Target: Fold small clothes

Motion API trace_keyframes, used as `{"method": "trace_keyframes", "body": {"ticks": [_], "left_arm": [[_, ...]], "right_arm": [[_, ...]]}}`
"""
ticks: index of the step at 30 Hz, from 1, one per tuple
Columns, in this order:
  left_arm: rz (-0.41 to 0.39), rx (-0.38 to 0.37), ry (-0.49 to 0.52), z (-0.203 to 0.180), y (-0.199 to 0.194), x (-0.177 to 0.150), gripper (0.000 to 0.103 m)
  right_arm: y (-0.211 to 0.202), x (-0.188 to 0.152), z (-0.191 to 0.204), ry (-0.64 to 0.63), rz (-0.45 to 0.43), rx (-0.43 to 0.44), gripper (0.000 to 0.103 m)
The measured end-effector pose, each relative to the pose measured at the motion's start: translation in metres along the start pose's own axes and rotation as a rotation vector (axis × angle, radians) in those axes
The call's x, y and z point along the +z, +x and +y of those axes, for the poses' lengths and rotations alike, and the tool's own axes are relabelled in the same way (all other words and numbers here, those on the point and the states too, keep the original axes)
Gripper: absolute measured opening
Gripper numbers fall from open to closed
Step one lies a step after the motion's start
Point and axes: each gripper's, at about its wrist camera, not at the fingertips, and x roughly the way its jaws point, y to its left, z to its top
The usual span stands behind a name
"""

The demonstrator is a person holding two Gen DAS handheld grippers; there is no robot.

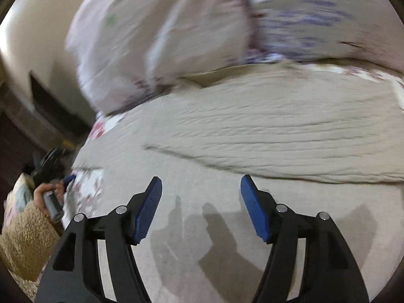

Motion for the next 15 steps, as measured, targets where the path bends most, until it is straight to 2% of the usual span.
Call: {"method": "trace_keyframes", "body": {"ticks": [3,6,7,8,9,11,12,14,15], "left_arm": [[-0.005,-0.038,-0.087,0.012,0.002,0.016,0.071],[-0.012,-0.049,-0.146,0.019,0.006,0.026,0.058],[-0.018,-0.041,-0.153,0.021,0.006,0.028,0.038],[-0.023,-0.033,-0.149,0.023,0.006,0.031,0.006],[-0.014,-0.031,-0.13,0.021,0.007,0.034,0.007],[-0.039,-0.028,-0.036,0.003,-0.002,0.033,0.006],[-0.06,-0.042,0.047,-0.015,-0.009,0.031,0.006],[-0.088,-0.115,0.286,-0.071,-0.027,0.012,0.005],[-0.097,-0.168,0.46,-0.114,-0.04,-0.01,0.005]], "right_arm": [[-0.015,-0.001,-0.02,0.065,-0.03,-0.037,0.07],[-0.018,-0.002,-0.024,0.063,-0.034,-0.056,0.072],[-0.02,-0.008,-0.022,0.056,-0.033,-0.057,0.072],[-0.023,-0.01,-0.023,0.049,-0.028,-0.057,0.072],[-0.024,-0.01,-0.023,0.04,-0.025,-0.057,0.072],[-0.026,-0.011,-0.023,0.028,-0.027,-0.059,0.072],[-0.03,-0.012,-0.026,0.024,-0.032,-0.062,0.072],[-0.036,-0.013,-0.034,0.028,-0.042,-0.067,0.072],[-0.042,-0.011,-0.041,0.037,-0.051,-0.069,0.072]]}}
